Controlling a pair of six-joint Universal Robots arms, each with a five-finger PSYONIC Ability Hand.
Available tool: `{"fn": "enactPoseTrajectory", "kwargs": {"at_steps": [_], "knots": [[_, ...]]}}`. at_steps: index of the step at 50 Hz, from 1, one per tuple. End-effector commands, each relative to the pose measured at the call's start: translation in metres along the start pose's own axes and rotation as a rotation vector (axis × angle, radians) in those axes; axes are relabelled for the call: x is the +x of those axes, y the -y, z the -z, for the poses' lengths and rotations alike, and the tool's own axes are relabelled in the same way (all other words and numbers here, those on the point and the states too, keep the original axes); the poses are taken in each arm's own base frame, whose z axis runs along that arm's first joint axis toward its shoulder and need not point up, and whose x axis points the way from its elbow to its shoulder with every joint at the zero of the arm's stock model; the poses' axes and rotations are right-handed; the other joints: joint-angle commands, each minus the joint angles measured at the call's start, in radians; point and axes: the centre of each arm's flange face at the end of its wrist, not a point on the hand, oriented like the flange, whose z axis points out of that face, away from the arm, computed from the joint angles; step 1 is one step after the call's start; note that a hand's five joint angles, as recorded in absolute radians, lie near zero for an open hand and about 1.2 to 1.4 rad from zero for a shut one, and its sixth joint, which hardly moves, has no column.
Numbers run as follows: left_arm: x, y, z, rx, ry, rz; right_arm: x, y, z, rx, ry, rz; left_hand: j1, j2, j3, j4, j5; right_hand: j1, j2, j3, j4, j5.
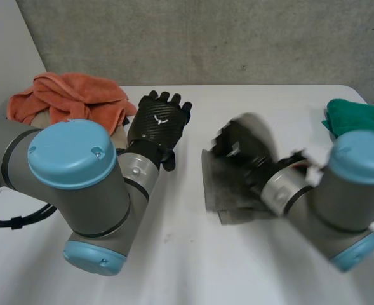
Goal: Fold the laundry.
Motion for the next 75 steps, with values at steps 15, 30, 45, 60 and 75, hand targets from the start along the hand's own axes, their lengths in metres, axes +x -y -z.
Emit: {"fn": "enactPoseTrajectory", "kwargs": {"at_steps": [15, 30, 45, 60, 75], "knots": [[-0.006, 0.012, -0.041, 0.101, -0.007, 0.102, 0.058, -0.008, 0.020, -0.029, -0.165, -0.717, -0.017, -0.026, -0.034, -0.026, -0.045, -0.900, -0.992, -1.007, -1.021, -1.010], [0.087, -0.036, -0.054, -0.064, -0.260, 0.127, 0.049, -0.098, 0.007, -0.433, -0.056, -1.062, -0.006, -0.014, -0.023, -0.014, -0.034, -0.900, -0.992, -1.007, -1.021, -1.010], [0.080, -0.050, -0.044, -0.205, -0.234, 0.094, 0.035, -0.110, 0.001, -0.513, 0.024, -0.794, -0.011, -0.020, -0.029, -0.020, -0.039, -0.900, -0.992, -1.007, -1.021, -1.010], [0.013, 0.068, -0.034, 0.137, -0.330, 0.152, 0.013, -0.045, 0.040, -0.278, -0.088, -0.615, -0.017, -0.026, -0.034, -0.026, -0.045, -0.900, -0.992, -1.007, -1.021, -1.010], [0.028, 0.068, -0.010, 0.108, -0.581, 0.193, -0.040, -0.064, 0.036, -0.234, -0.090, -0.550, -0.008, -0.017, -0.026, -0.017, -0.036, -0.900, -0.992, -1.007, -1.021, -1.010]]}}
